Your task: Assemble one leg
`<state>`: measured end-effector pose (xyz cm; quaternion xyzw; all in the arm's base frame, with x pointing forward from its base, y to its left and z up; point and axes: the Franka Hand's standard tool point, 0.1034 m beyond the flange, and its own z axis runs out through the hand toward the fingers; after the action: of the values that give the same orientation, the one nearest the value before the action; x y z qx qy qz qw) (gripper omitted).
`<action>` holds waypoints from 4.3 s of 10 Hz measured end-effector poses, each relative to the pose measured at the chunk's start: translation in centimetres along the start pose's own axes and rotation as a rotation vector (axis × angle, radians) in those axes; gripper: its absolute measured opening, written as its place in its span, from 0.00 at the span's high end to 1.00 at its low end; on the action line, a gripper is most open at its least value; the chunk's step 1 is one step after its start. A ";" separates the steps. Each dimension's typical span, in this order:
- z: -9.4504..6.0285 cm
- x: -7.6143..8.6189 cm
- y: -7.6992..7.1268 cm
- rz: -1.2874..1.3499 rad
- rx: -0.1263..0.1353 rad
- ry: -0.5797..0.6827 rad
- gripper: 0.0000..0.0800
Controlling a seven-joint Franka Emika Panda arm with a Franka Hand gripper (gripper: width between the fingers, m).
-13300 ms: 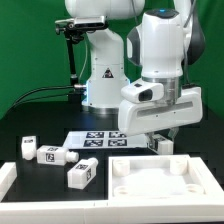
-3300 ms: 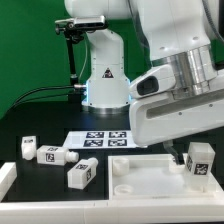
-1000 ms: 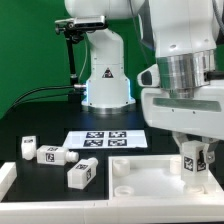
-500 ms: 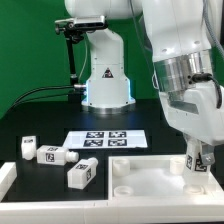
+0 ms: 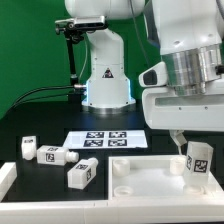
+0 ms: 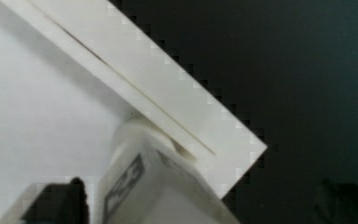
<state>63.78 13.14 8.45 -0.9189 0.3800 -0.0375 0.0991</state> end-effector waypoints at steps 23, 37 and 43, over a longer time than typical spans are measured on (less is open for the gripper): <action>0.6 0.9 1.3 0.130 -0.035 0.013 0.22; 0.5 1.2 1.4 -0.239 -0.082 0.030 0.64; 0.7 0.7 1.3 0.365 -0.047 0.014 0.64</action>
Offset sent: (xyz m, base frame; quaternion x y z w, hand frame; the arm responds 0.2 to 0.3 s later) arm -0.0084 -0.0185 -0.0043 -0.0768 0.0589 -0.4031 0.9100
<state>63.52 11.85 7.46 -0.8364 0.5420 -0.0163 0.0800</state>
